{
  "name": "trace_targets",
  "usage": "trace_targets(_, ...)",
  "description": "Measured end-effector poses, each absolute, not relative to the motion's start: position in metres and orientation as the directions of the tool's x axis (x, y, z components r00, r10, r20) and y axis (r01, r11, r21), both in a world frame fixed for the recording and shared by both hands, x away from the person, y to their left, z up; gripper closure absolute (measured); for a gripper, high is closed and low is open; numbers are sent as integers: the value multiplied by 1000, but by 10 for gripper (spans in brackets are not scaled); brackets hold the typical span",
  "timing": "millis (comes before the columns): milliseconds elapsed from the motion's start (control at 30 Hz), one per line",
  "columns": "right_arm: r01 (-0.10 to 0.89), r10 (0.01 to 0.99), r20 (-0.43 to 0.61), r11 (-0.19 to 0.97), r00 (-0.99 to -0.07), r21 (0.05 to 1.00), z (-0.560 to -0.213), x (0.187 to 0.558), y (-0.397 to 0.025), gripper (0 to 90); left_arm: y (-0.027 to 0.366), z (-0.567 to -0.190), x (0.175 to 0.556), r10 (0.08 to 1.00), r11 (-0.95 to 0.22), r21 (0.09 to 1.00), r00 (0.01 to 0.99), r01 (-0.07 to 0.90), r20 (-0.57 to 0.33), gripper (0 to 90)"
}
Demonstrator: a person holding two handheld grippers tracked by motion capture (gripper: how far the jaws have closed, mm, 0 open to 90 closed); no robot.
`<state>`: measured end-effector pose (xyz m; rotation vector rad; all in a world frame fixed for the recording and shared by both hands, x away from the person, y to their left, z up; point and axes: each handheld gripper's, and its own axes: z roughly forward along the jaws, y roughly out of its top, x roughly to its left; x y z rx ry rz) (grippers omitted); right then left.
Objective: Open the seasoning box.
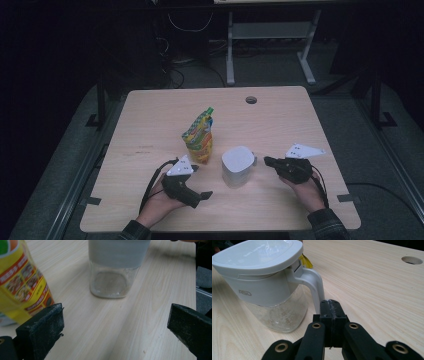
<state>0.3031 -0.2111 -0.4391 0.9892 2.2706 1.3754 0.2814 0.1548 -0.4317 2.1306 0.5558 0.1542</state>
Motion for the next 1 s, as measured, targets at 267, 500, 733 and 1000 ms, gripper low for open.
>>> trace_targets(267, 400, 697, 89, 298, -711, 867, -439, 303, -211, 897, 138, -427, 286, 417, -499, 814, 906, 298, -76, 3)
trace_targets(500, 399, 706, 87, 291, -703, 870, -438, 303, -211, 893, 125, -422, 295, 402, -500, 825, 914, 264, -50, 4)
trace_targets(733, 401, 709, 91, 283, -699, 871, -438, 303, -212, 892, 115, -421, 300, 389, -498, 830, 920, 250, -44, 4)
trace_targets(1000, 411, 709, 104, 277, -697, 869, -438, 303, -212, 893, 104, -422, 307, 383, -487, 840, 923, 239, -40, 39)
